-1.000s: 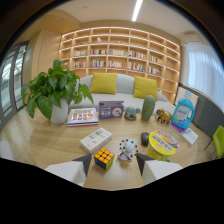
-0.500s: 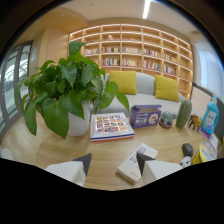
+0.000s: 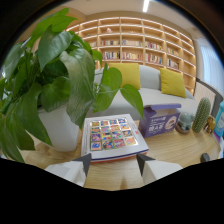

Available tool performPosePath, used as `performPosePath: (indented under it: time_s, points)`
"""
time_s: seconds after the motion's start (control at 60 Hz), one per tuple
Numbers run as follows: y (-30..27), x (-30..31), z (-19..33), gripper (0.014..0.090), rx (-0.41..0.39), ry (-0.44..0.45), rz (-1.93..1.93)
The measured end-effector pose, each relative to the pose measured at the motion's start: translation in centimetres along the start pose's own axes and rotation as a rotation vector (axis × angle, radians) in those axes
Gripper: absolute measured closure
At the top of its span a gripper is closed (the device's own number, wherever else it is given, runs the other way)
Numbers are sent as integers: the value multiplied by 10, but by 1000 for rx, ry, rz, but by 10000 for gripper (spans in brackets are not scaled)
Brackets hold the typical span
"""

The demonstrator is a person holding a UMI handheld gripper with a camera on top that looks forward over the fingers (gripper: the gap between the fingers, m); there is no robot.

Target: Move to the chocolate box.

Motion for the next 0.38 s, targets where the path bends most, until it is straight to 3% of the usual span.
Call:
performPosePath:
  time_s: [0.383]
  points:
    - [1,-1,3,192,-10,-15,-16]
